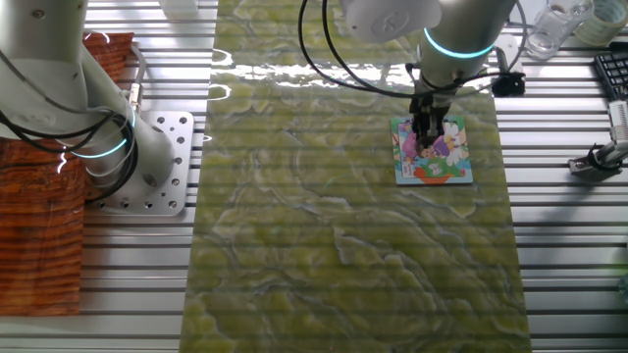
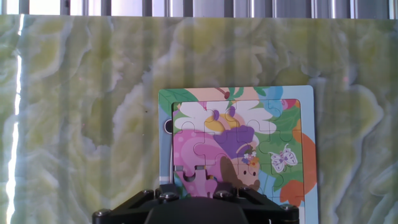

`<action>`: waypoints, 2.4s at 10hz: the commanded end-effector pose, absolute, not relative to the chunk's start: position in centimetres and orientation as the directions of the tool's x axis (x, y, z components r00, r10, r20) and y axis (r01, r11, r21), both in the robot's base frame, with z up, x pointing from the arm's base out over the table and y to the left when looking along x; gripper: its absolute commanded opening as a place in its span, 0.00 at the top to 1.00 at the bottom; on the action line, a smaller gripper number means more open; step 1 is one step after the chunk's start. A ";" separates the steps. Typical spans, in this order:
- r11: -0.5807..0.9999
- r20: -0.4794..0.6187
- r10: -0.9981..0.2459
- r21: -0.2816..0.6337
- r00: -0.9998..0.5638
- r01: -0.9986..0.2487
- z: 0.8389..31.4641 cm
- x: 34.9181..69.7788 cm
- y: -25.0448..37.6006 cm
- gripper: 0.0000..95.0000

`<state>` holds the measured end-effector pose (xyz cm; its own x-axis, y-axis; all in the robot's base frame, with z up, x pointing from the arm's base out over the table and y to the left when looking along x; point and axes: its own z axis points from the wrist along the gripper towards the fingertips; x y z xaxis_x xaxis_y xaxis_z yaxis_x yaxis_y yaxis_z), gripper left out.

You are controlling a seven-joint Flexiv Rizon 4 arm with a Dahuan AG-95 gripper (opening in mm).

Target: Assemble one piece of a puzzle

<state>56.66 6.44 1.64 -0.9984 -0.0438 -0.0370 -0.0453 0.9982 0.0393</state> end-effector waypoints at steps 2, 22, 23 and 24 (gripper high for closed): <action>0.998 -0.042 -0.045 0.036 -0.998 -0.046 1.6 56.7 6.4 0.40; 0.998 -0.055 -0.046 0.042 -0.997 -0.048 1.3 57.0 7.0 0.40; 0.998 -0.056 -0.045 0.042 -0.997 -0.048 1.3 57.0 7.0 0.40; 0.998 -0.056 -0.046 0.042 -0.997 -0.048 1.3 57.0 7.0 0.40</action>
